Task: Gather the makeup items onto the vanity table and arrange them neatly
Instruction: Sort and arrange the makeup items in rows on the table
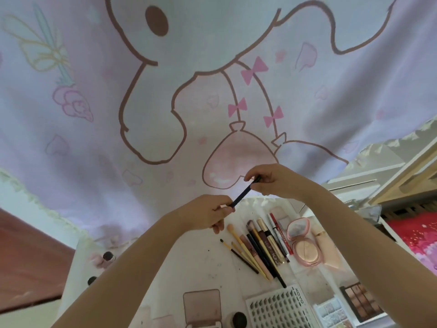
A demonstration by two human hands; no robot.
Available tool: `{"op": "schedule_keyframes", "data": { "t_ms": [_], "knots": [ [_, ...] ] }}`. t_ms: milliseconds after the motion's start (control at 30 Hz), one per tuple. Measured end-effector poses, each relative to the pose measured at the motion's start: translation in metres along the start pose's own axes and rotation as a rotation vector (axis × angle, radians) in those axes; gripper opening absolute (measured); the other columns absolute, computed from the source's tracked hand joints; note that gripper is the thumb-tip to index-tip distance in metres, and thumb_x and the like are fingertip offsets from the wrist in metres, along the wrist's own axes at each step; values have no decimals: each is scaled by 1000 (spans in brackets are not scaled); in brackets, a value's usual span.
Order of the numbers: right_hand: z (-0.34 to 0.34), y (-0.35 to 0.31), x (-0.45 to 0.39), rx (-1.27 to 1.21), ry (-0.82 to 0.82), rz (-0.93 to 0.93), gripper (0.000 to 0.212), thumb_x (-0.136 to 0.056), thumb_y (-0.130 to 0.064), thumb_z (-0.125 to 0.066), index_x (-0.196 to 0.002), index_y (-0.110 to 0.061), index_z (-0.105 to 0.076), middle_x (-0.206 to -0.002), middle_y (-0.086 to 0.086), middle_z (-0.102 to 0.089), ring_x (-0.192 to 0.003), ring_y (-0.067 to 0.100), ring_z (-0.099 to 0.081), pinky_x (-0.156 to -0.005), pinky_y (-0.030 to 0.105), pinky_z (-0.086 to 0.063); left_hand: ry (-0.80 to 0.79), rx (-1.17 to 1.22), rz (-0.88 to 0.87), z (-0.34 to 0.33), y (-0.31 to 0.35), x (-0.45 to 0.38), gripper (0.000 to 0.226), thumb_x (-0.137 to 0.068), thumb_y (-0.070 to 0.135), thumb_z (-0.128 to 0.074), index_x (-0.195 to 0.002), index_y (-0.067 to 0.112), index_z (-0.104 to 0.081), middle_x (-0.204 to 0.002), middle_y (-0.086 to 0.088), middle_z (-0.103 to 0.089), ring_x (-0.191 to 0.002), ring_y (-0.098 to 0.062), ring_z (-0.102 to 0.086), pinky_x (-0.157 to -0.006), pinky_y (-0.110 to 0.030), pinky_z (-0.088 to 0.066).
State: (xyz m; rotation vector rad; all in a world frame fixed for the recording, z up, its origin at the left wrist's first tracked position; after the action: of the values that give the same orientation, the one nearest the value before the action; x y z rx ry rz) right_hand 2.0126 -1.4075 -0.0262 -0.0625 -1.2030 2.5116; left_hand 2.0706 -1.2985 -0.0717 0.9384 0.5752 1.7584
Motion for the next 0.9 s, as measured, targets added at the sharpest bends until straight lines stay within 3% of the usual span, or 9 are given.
{"op": "schedule_keyframes", "data": {
  "t_ms": [100,233,333,467,567,700,833,900],
  "knots": [
    [-16,20,-6,-113,-1,-55,19,-88,-16,-55,-104,-26,-52,-70,-9,-56,-55,-3,-55,-57,11,-45,7,77,72,-15,-27,-6,18,-95,19,-43,-99,9,-57,-72,8,-56,-66,-7,-55,-61,-10,-42],
    [-43,73,-7,-304,145,-226,18,-92,-18,-47,-106,-11,-56,-77,-4,-58,-69,12,-56,-62,17,-46,93,60,183,-30,-76,-8,24,-93,22,-46,-101,7,-64,-63,3,-46,-59,-11,-44,-52,-11,-33],
    [-90,106,-3,179,40,-265,21,-89,-23,-52,-101,-9,-60,-90,2,-63,-83,14,-56,-70,20,-38,92,184,355,-50,-118,-9,24,-92,22,-50,-98,4,-64,-69,0,-49,-56,-9,-41,-53,-18,-33],
    [-173,131,7,549,-246,-243,30,-92,-31,-43,-112,-10,-52,-116,9,-55,-98,24,-57,-73,30,-44,-48,190,538,-89,-148,-12,20,-93,20,-47,-79,9,-57,-65,6,-51,-48,-3,-49,-42,-12,-33],
    [-196,141,10,665,-215,-287,34,-95,-21,-35,-127,-12,-42,-134,8,-48,-110,20,-57,-78,31,-50,-118,228,639,-115,-158,-17,29,-94,18,-46,-65,14,-49,-58,5,-56,-31,2,-50,-35,-12,-31],
    [-195,154,9,654,-175,-364,27,-96,-12,-32,-116,-7,-49,-115,8,-62,-94,23,-64,-72,30,-50,-157,305,732,-138,-156,-23,30,-94,18,-47,-65,11,-47,-28,10,-50,-26,0,-49,-35,-15,-33],
    [-180,166,13,522,-101,-400,24,-95,-16,-36,-113,-5,-49,-102,11,-64,-89,26,-63,-68,30,-47,-186,341,751,-152,-150,-34,32,-94,19,-46,-64,9,-47,-27,8,-50,-26,-1,-48,-38,-17,-33],
    [-173,168,16,413,-59,-413,27,-93,-17,-41,-114,-2,-50,-98,14,-65,-88,27,-62,-66,27,-42,-202,367,750,-158,-145,-38,31,-94,20,-46,-65,9,-47,-39,5,-56,-26,-1,-48,-38,-16,-32]
  ]
}}
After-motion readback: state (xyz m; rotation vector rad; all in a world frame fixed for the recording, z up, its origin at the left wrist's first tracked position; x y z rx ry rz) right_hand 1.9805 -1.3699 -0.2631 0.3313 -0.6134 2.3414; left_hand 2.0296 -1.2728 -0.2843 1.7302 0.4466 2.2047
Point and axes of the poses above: each hand's wrist, its own x-axis away from the middle knuckle, its own z-axis out of the back of the hand, y = z × x, the point moved 9 cm from there along -x, towards the middle knuckle
